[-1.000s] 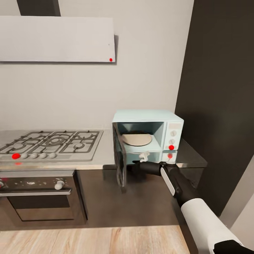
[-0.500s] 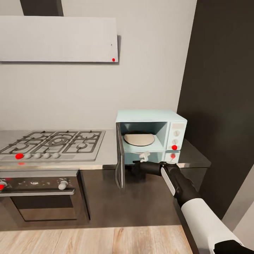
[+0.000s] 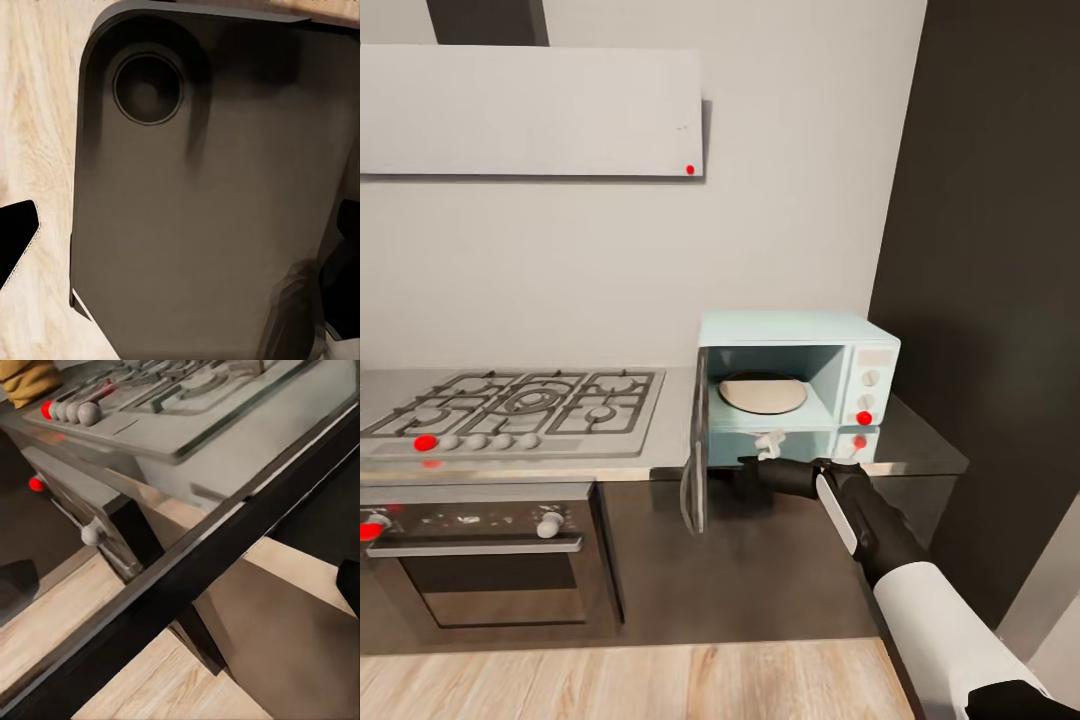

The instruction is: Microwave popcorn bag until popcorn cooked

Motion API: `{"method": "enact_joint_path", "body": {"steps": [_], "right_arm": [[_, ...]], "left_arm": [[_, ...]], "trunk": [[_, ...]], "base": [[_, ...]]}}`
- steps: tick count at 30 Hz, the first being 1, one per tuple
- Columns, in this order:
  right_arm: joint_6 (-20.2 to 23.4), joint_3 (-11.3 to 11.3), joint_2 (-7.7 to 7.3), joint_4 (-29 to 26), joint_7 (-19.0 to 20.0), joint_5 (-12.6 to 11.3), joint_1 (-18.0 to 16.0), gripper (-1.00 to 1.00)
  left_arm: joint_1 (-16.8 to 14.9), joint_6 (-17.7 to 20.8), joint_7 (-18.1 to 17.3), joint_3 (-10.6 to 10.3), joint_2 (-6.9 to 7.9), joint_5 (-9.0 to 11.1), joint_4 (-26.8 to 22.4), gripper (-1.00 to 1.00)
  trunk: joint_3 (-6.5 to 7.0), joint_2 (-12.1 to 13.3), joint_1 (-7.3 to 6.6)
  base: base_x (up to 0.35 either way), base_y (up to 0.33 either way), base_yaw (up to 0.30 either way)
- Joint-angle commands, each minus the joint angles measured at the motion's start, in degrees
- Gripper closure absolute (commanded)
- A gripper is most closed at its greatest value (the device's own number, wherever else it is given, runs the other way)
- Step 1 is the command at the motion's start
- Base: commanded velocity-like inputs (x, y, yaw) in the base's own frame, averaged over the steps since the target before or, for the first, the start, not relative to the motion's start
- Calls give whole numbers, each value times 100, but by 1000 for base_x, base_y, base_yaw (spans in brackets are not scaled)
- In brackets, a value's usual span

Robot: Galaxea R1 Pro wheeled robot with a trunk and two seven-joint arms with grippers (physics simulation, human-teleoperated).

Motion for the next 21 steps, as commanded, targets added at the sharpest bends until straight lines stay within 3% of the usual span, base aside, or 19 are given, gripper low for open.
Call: {"method": "enact_joint_path", "body": {"steps": [1, 12, 13, 17, 21], "right_arm": [[52, 3, -1, -1, -10, -64, -4, -100], [55, 3, -11, -1, -10, -73, -4, -100], [87, -45, -348, -35, 11, -38, 26, -100], [180, -173, -337, -163, 112, -1, 58, -100], [285, -250, -468, -115, 90, 76, 188, -100]], "left_arm": [[1, -8, 0, -12, -1, 49, -4, -100], [1, -7, -1, -12, -1, 49, -4, -100], [1, 2, 1, 8, -1, 69, -21, -100], [1, 2, 1, 8, -1, 67, -22, -100], [1, 2, 1, 7, -1, 67, -22, -100]], "trunk": [[-5, -3, 0], [-5, -3, 0], [-5, -3, 0], [-5, -3, 0], [-5, -3, 0]], "base": [[0, 177, 0], [0, 114, 0], [0, 0, 0], [0, 0, 0], [0, 0, 0]]}}
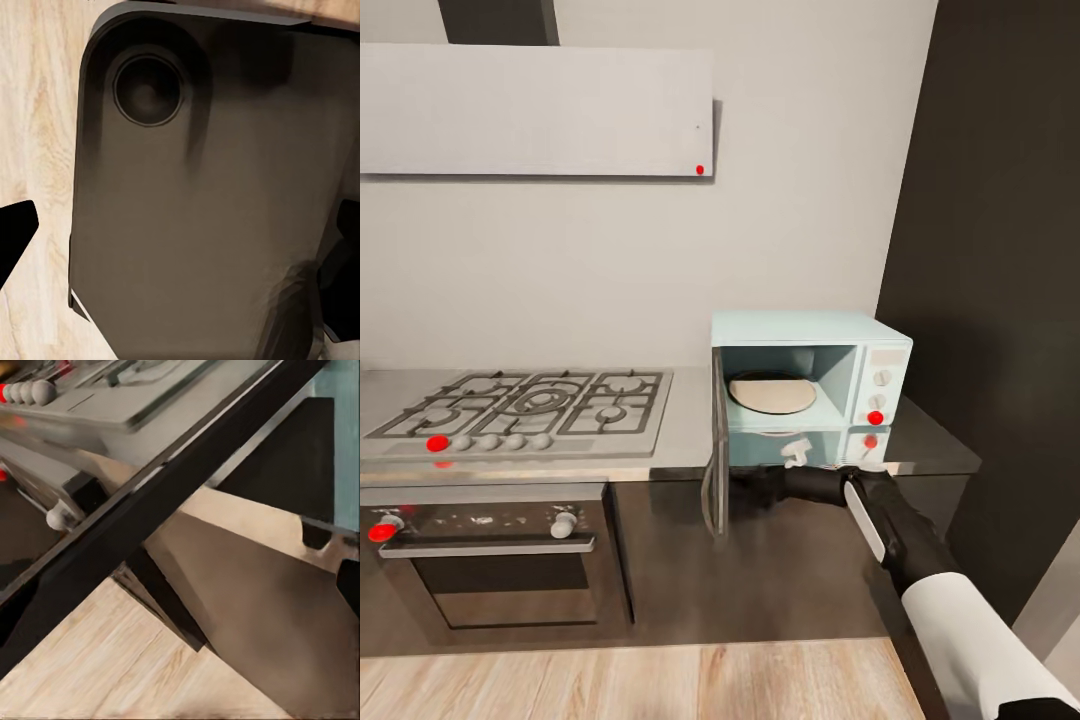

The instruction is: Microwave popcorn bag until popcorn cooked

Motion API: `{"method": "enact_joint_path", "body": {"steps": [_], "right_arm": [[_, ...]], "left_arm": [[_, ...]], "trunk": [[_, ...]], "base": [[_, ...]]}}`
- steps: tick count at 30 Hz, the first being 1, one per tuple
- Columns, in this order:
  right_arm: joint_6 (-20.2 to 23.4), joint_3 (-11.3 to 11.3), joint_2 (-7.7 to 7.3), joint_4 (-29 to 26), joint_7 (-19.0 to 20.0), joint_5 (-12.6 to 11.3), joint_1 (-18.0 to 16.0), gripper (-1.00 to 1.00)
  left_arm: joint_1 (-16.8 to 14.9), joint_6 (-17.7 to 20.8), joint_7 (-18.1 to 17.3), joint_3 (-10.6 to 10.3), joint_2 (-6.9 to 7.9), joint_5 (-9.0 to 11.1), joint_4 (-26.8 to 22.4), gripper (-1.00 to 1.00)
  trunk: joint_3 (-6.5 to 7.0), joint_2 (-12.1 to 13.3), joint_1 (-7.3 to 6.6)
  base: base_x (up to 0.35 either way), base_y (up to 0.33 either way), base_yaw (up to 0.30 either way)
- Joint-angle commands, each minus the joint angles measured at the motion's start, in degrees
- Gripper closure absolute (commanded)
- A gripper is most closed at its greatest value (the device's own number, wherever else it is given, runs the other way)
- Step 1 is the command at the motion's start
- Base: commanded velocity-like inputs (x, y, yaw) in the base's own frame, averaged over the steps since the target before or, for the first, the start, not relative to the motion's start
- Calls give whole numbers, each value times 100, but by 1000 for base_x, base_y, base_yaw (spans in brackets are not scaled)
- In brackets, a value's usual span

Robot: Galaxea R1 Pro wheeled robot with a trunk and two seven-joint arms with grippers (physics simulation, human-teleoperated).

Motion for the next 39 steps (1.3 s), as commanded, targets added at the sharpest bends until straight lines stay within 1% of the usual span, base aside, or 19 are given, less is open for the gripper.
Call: {"method": "enact_joint_path", "body": {"steps": [1, 4, 9, 14, 15, 16, 18, 20, 21, 22, 23, 26, 28, 30, 32, 33, 35, 36, 39], "right_arm": [[71, 6, -39, -1, -18, -57, 30, -100], [88, -88, -136, 2, -37, -49, 125, -100], [86, -249, -299, 73, -158, -19, 130, -100], [233, -410, -461, 128, -319, -18, 182, -100], [357, -971, -1241, 280, -700, -15, 286, -100], [348, -972, -1265, 407, -723, -5, 369, -100], [325, -973, -1290, 821, -834, 140, 521, -100], [153, -970, -1294, 1421, -953, 424, 578, -100], [-127, -968, -1296, 1828, -987, 565, 591, -100], [-380, -968, -1294, 2112, -1005, 637, 596, -100], [-792, -966, -1293, 2532, -1053, 707, 601, -100], [-1504, -948, -1261, 3464, -1417, 768, 604, -100], [-1799, -942, -1235, 3893, -1645, 847, 605, -100], [-2219, -939, -1201, 4390, -1823, 1027, 605, -100], [-2551, -939, -1132, 4945, -2027, 1180, 605, -100], [-2738, -938, -1058, 5225, -2213, 1230, 616, -100], [-2920, -938, -987, 5390, -2449, 1261, 722, -100], [-3017, -938, -962, 5445, -2589, 1272, 914, -100], [-3261, -943, -943, 5487, -2760, 1264, 1492, -100]], "left_arm": [[1, -8, -1, -8, -1, 47, -5, -100], [1, -8, -1, -7, -1, 47, -5, -100], [1, -8, -1, -7, -1, 47, -5, -100], [1, -8, -1, -3, -1, 47, -5, -100], [1, -8, -1, -1, -1, 47, -5, -100], [1, -8, -1, 0, -1, 47, -5, -100], [1, -10, -1, 3, -1, 47, -5, -100], [1, -13, -1, 8, -1, 47, -5, -100], [1, -15, -1, 9, -1, 47, -6, -100], [1, -15, -1, 9, -1, 47, -6, -100], [1, -16, -1, 10, -1, 47, -5, -100], [1, -16, -1, 10, -1, 47, -5, -100], [1, -16, -1, 10, -1, 47, -5, -100], [1, -16, -1, 10, -1, 47, -5, -100], [1, -16, -1, 10, -1, 47, -5, -100], [1, -16, -1, 10, -1, 47, -5, -100], [1, -16, -1, 10, -1, 47, -5, -100], [1, -16, -1, 10, -1, 47, -5, -100], [1, -16, -1, 10, -1, 47, -5, -100]], "trunk": [[-5, -3, 0], [-5, -3, 0], [-5, -3, 0], [-5, -3, 0], [-5, -3, 0], [-5, -3, 0], [-5, -3, 0], [-5, -3, 0], [-5, -3, 0], [-5, -3, 0], [-5, -3, 0], [-5, -3, 0], [-5, -3, 0], [-5, -3, 0], [-5, -3, 0], [-5, -3, 0], [-5, -3, 0], [-5, -3, 0], [-5, -3, 0]], "base": [[0, 0, 0], [0, 0, 0], [0, 0, 0], [0, 0, 0], [0, 0, 0], [0, 0, 0], [0, 0, 0], [0, 0, 0], [0, 0, 0], [0, 0, 0], [0, 0, 0], [0, 0, 0], [0, 0, 0], [0, 0, 0], [0, 0, 0], [0, 0, 0], [0, 0, 0], [0, 0, 0], [0, 0, 0]]}}
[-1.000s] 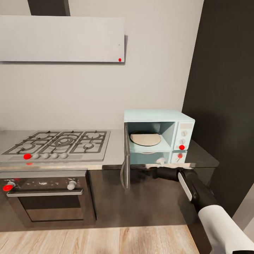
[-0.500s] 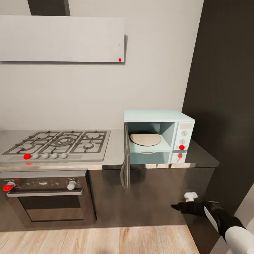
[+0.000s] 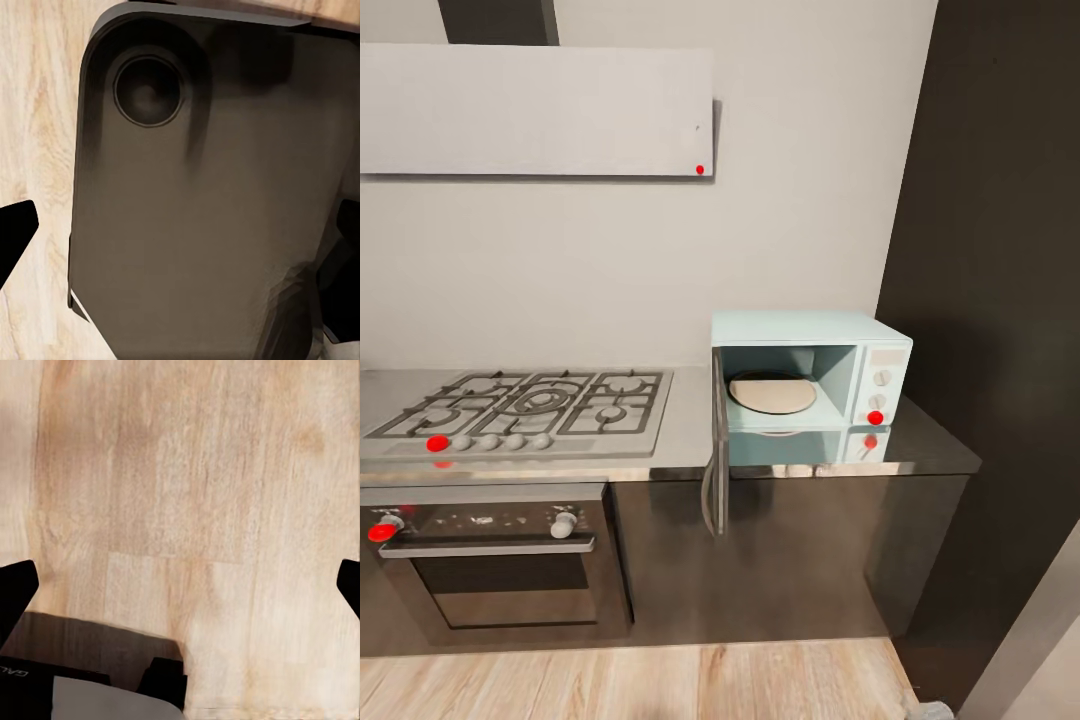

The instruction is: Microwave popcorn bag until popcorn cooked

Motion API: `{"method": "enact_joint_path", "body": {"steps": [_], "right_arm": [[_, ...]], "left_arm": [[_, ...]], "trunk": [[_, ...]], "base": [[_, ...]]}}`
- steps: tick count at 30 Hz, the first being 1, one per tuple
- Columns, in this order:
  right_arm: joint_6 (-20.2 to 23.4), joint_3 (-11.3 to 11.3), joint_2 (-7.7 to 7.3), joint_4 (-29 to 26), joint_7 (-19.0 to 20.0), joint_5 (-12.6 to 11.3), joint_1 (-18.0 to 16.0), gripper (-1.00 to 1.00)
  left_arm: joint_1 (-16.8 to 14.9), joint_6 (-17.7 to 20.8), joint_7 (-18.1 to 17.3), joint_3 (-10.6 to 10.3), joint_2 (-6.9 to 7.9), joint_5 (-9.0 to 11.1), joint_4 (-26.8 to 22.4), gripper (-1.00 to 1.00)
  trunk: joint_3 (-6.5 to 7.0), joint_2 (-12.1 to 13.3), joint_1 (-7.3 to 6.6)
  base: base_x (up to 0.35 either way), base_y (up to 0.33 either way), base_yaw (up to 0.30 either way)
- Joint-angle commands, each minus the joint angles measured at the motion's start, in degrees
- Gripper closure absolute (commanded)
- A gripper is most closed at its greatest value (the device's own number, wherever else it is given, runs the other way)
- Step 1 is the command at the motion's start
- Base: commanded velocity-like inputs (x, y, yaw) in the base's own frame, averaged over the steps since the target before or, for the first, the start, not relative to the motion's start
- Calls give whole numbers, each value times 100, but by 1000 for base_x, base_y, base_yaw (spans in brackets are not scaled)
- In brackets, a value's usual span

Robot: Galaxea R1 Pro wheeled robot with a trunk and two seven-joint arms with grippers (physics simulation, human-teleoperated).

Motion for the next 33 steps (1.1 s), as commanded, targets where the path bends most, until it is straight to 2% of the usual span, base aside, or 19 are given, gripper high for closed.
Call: {"method": "enact_joint_path", "body": {"steps": [1, 5, 14, 17, 18, 20, 22, 30, 33], "right_arm": [[-169, -53, 1, 15, -13, 37, 218, -100], [-489, -56, 5, 21, -36, 25, 684, -100], [-561, -59, 20, 29, -157, 20, 985, -100], [-348, -65, 207, 29, -631, 16, 997, -100], [-247, -69, 388, 31, -1054, 15, 1011, -100], [-241, -71, 621, 30, -1704, 15, 1125, -100], [-369, -72, 708, 29, -1995, 15, 1223, -100], [-530, -73, 743, 29, -2208, 15, 1271, -100], [-532, -73, 745, 29, -2217, 15, 1272, -100]], "left_arm": [[1, -9, -1, -7, -1, 46, -3, -100], [1, -9, -1, -7, -1, 46, -3, -100], [1, -1, -1, -7, 7, 61, -7, -100], [1, 0, -1, -7, 8, 63, -4, -100], [1, 0, -1, -7, 8, 65, -5, -100], [1, 0, -1, -7, 8, 70, -5, -100], [1, 1, 2, -10, 8, 71, -5, -100], [1, -5, 50, -3, -1, 86, -11, -100], [1, -8, 57, 96, 3, 91, -12, -100]], "trunk": [[-4, -3, 0], [-4, -3, 0], [-4, -3, 0], [-4, -3, 0], [-4, -3, 0], [-4, -3, 0], [-4, -3, 0], [-4, -3, 0], [-4, -3, 0]], "base": [[0, 0, 0], [0, 0, 0], [0, 0, 0], [0, 0, 0], [0, 0, 0], [0, 0, 0], [0, 0, 0], [0, 0, 176], [0, 0, 271]]}}
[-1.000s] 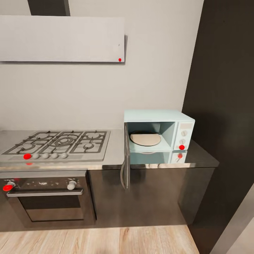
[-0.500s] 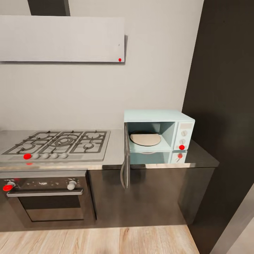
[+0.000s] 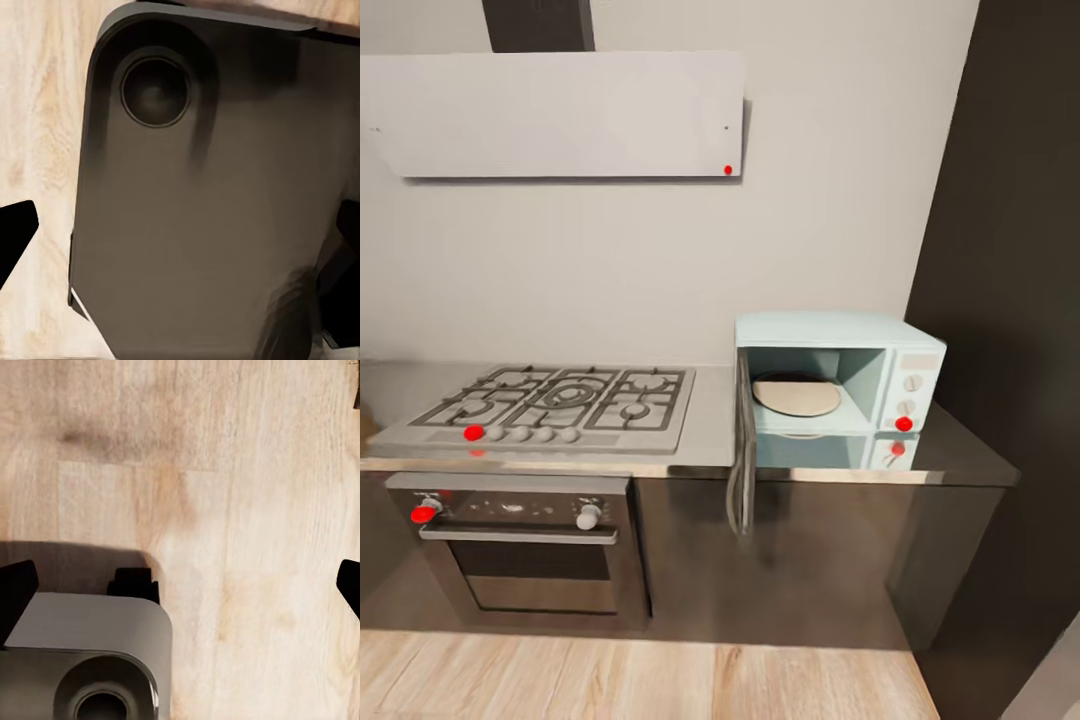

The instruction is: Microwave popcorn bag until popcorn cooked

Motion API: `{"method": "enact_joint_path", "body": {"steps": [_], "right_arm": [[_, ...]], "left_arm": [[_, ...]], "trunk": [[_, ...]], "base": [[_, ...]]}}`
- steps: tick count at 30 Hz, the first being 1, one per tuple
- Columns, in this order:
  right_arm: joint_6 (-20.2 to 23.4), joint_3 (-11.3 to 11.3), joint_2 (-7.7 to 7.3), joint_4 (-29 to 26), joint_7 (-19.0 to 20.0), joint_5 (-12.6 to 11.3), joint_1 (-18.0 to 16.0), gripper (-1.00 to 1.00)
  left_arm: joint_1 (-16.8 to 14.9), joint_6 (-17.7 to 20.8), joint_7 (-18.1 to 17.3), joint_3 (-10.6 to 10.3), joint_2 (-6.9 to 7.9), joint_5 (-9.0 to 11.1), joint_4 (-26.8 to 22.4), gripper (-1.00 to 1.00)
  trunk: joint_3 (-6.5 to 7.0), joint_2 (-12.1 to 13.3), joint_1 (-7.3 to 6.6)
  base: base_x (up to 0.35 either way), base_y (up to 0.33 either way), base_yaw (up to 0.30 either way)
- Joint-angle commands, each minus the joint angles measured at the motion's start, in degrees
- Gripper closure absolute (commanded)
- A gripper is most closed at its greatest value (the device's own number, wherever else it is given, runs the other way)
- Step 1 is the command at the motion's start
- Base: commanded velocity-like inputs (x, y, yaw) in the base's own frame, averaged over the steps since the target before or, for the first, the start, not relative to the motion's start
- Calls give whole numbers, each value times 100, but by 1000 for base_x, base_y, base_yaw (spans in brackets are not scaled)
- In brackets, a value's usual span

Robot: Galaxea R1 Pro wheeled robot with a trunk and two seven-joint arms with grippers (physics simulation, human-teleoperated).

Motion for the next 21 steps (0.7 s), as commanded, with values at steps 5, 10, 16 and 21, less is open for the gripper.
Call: {"method": "enact_joint_path", "body": {"steps": [5, 10, 16, 21], "right_arm": [[-34, -39, 11, 19, -18, 57, -8, -100], [-34, -39, 29, 19, -18, 52, -8, -100], [-34, -39, 31, 20, -15, 55, -8, -100], [-34, -39, 30, 20, -11, 57, -8, -100]], "left_arm": [[1, -455, 8, 414, 3, 111, 1, -100], [1, -634, 1, 450, 10, 86, 11, -100], [1, -650, 0, 442, 164, 57, 1, -100], [1, -651, 0, 431, 169, 58, 3, -100]], "trunk": [[-5, -3, 0], [-5, -3, 0], [-5, -3, 0], [-5, -3, 0]], "base": [[0, 0, 277], [0, 0, 278], [0, 0, 278], [0, 0, 278]]}}
